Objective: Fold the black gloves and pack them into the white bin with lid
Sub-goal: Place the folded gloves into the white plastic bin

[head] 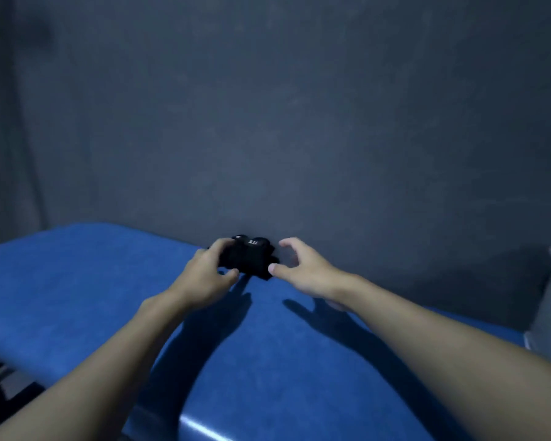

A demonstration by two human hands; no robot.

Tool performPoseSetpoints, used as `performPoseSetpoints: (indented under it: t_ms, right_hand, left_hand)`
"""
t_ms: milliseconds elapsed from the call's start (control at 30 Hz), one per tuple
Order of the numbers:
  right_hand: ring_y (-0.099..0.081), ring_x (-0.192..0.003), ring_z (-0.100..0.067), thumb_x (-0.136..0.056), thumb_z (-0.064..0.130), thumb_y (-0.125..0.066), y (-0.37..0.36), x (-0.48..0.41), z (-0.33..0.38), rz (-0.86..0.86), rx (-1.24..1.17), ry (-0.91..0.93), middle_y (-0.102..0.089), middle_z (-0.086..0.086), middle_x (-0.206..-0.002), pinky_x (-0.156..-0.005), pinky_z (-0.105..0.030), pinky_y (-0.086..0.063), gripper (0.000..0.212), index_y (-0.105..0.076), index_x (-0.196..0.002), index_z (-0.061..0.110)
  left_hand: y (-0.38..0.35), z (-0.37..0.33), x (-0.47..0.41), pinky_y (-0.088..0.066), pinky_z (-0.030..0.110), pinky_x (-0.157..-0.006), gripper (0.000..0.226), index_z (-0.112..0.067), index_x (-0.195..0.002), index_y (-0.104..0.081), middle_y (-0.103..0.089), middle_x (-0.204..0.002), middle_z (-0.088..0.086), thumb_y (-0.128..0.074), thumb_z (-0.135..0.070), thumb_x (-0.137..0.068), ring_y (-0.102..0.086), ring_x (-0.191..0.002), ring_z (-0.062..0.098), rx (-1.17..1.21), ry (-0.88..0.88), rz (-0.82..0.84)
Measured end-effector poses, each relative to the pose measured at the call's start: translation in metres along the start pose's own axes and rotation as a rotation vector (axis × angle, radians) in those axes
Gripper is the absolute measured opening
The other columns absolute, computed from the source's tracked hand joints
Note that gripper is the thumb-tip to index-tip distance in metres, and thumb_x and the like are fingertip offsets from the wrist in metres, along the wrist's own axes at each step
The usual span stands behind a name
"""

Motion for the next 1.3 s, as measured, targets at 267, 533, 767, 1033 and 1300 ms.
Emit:
performPoseSetpoints:
  t_ms: [267,533,767,1033,1300]
  right_hand:
    - [-0.054,-0.119,-0.024,-0.082,0.052,-0.064,-0.038,-0.059,-0.014,-0.043,-0.073,-0.044,-0.052,0.007,-0.129,-0.101,-0.038,-0.045,0.067,-0.031,-0.139,0.044]
    - [-0.052,-0.105,-0.027,-0.078,0.051,-0.061,-0.042,-0.075,-0.029,-0.14,0.131,-0.071,-0.061,0.011,-0.105,-0.095,-0.044,-0.04,0.028,-0.042,-0.096,0.042]
    - [-0.057,-0.094,-0.027,-0.072,0.043,-0.063,-0.031,-0.04,-0.037,-0.217,0.075,-0.05,-0.064,0.009,-0.092,-0.089,-0.045,-0.045,0.026,-0.044,-0.09,0.041]
    - [-0.054,-0.069,-0.011,-0.082,0.003,-0.067,0.003,0.02,-0.032,-0.353,-0.275,0.097,-0.06,0.003,-0.079,-0.063,-0.027,-0.051,0.03,-0.049,-0.088,0.027]
    - [-0.057,-0.086,-0.014,-0.079,0.019,-0.072,0.077,0.087,0.011,-0.403,-0.241,0.248,-0.054,-0.003,-0.111,-0.073,-0.021,-0.046,0.026,-0.053,-0.089,0.034]
  left_hand:
    - [-0.015,0.043,-0.017,-0.029,0.052,-0.112,0.062,-0.051,-0.143,-0.025,-0.057,-0.13,-0.019,-0.053,-0.042,-0.087,-0.053,-0.122,0.016,-0.146,0.143,0.061]
    - [-0.018,0.041,-0.026,-0.029,0.054,-0.114,0.062,-0.048,-0.139,-0.036,-0.065,-0.111,-0.014,-0.054,-0.041,-0.08,-0.059,-0.116,0.014,0.006,0.157,0.022]
    - [-0.023,0.011,-0.019,-0.05,0.024,-0.072,0.051,-0.025,-0.139,-0.049,-0.063,-0.095,0.002,-0.062,-0.012,-0.091,-0.057,-0.074,0.013,0.382,0.142,-0.078]
    - [-0.041,-0.048,0.005,-0.055,0.042,-0.063,0.047,-0.032,-0.13,-0.053,-0.065,-0.105,0.009,-0.07,-0.012,-0.09,-0.066,-0.086,0.021,0.915,0.108,-0.207]
    - [-0.022,-0.14,0.024,-0.059,0.046,-0.087,0.046,-0.035,-0.121,-0.059,-0.065,-0.118,0.012,-0.073,-0.01,-0.085,-0.068,-0.107,0.03,1.065,-0.04,-0.253]
Point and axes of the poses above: each hand's wrist, its own x-axis away from the middle knuckle, its own y-axis out of the back of the hand, z = x × y, the point moved 8 cm from there along -x, towards the middle knuckle
